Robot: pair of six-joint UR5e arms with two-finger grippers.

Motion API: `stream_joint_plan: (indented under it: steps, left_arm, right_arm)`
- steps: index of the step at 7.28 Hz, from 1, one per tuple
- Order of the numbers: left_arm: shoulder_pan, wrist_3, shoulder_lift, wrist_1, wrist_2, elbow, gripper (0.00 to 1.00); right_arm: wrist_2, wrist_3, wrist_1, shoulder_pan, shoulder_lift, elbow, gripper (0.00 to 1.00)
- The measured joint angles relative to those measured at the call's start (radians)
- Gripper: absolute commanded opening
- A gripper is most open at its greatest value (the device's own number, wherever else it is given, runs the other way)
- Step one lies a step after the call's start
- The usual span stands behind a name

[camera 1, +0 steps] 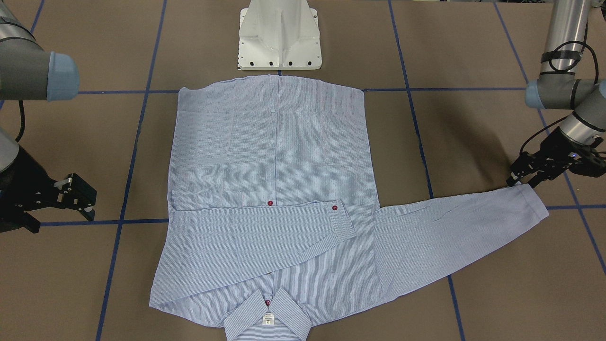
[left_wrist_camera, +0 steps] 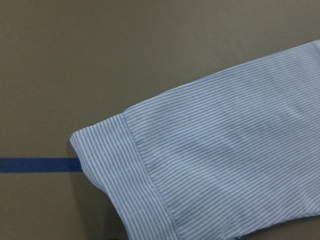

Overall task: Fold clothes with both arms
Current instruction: 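Raise the right arm away while the left gripper grasps the other sleeve cuff, then fold the sleeve with the left gripper across the shirt toward the collar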

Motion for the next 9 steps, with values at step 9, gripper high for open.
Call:
stream_joint_plan:
  steps: [9]
  left_arm:
    - [-0.041,0.004,-0.106,0.182,-0.074,-0.322,0.0]
  right_arm:
    - [0.0,0.017,0.0,-0.002,0.0,0.015,1.0]
